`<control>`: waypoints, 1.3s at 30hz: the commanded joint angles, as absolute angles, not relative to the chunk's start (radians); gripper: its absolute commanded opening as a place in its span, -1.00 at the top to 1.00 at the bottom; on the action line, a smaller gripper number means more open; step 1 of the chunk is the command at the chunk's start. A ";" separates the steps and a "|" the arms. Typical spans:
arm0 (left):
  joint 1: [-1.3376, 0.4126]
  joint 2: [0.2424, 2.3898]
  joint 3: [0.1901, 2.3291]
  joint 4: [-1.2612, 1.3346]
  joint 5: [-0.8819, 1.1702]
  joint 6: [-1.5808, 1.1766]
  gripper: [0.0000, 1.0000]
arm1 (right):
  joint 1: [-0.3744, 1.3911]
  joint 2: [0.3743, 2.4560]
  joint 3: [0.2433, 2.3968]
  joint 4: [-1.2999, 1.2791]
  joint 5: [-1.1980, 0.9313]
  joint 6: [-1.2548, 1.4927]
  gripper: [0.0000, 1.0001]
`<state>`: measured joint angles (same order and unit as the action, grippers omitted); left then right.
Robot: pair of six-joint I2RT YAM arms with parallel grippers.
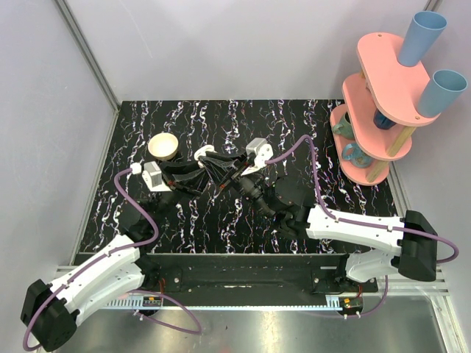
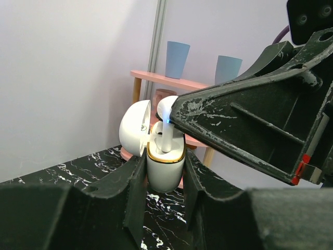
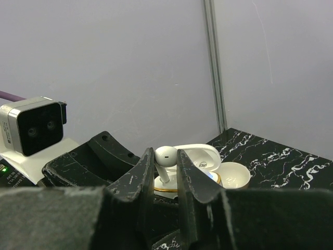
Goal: Insert the wireless bluetooth earbuds into the charging case
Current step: Insert the left earbud into the left side groove of the charging case.
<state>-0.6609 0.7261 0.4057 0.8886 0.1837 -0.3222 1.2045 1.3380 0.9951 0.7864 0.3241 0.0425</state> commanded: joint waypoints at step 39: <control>-0.673 0.710 0.430 1.003 0.138 -0.314 1.00 | 1.253 1.339 1.017 0.673 0.350 -0.037 0.81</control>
<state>-0.6704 0.7265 0.4053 0.8803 0.1749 -0.3214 1.2304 1.3365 1.0061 0.7441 0.3500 -0.0246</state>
